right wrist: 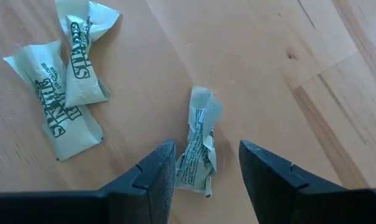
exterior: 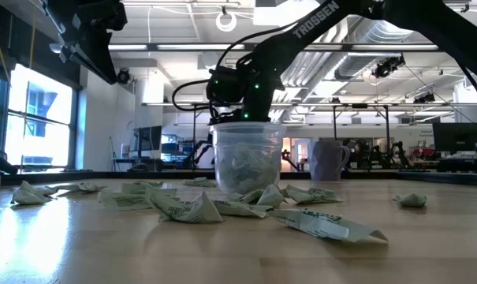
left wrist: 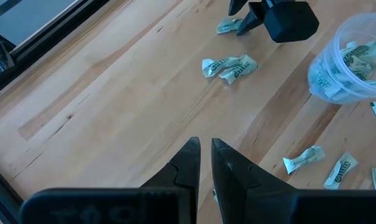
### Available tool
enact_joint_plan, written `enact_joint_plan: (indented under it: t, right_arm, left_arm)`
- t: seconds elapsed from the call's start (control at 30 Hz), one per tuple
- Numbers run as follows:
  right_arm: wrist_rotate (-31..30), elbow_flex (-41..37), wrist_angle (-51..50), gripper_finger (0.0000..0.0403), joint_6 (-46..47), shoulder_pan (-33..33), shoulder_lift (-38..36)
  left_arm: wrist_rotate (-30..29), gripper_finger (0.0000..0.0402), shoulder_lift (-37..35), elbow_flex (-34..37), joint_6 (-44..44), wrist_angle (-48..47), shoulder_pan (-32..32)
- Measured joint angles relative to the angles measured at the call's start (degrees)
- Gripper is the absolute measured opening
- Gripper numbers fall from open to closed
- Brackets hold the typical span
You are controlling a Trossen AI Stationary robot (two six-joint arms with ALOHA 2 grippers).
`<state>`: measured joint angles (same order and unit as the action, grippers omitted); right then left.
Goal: Pick and place Stevia / Truvia into bins
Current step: Put the green stevia packet into the transparent container
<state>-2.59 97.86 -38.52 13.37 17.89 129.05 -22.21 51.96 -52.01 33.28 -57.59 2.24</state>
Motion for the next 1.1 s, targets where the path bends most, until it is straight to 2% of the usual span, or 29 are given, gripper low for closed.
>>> enact_joint_plan:
  t: [1.1]
  right_arm:
    - [-0.02,-0.04,0.71,0.0167,-0.02,0.0,0.0]
  left_arm:
    - [0.25,0.0074,0.04,0.0,0.08,-0.01,0.0]
